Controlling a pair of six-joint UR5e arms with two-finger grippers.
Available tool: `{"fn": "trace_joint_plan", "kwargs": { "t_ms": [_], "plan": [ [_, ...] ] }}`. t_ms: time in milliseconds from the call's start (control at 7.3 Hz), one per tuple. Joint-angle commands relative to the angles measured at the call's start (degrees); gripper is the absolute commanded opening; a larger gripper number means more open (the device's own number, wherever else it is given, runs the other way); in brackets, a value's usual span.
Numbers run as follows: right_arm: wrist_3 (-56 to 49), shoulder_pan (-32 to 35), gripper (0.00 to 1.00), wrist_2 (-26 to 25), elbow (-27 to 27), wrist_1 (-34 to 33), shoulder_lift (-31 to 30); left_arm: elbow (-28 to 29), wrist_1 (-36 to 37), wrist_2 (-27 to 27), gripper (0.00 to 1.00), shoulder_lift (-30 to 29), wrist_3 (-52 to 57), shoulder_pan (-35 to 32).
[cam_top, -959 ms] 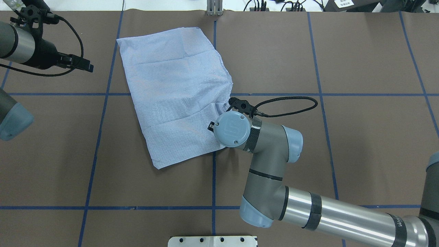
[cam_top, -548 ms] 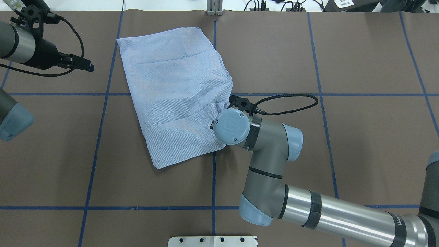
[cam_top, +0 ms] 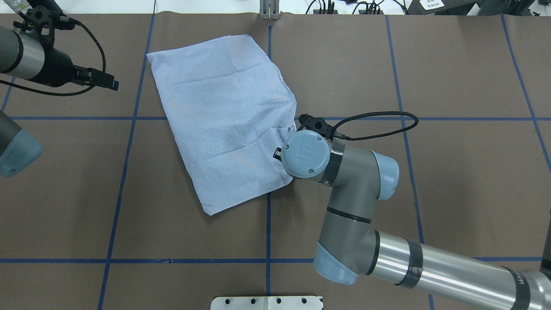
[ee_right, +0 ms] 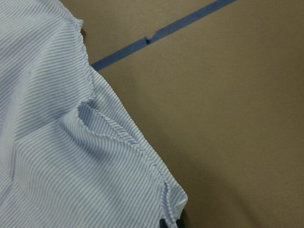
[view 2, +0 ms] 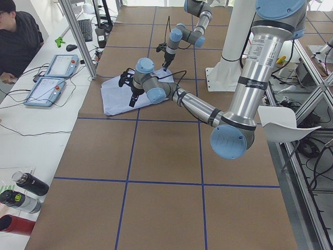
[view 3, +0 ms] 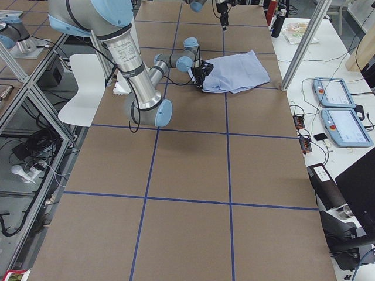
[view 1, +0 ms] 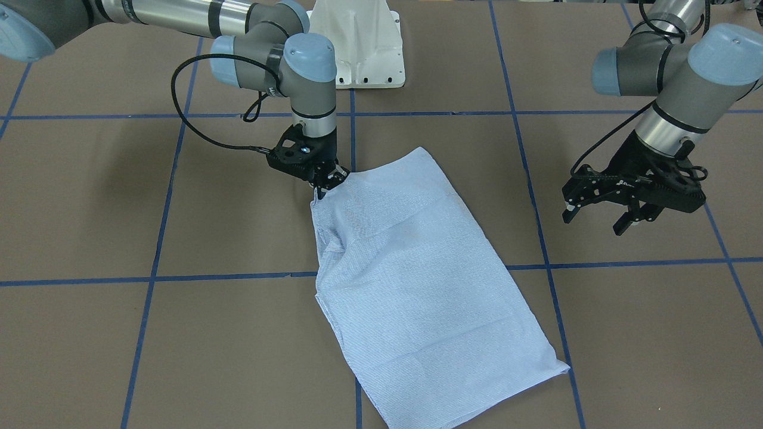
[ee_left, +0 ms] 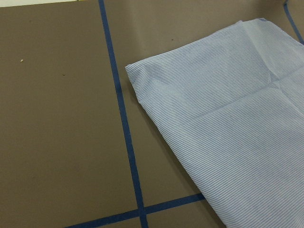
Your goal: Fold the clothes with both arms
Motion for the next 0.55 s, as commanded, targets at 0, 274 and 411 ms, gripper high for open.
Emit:
{"fn": "trace_joint_plan", "kwargs": {
  "t_ms": [0, 274, 411],
  "plan": [
    [1.7, -4.2, 0.0, -1.2, 13.5, -7.9, -5.1, -0.4, -0.1, 0.0, 1.0, -0.1, -0.2, 0.2],
    [8.0, -9.2, 0.0, -4.9, 17.8, -13.0, -4.3, -2.4, 0.0, -1.3, 1.0, 0.0, -1.7, 0.7],
    [8.0, -9.4, 0.0, -5.3, 17.8, -13.0, -4.2, -4.8, 0.1, -4.0, 1.0, 0.3, -8.2, 2.7]
  ]
}}
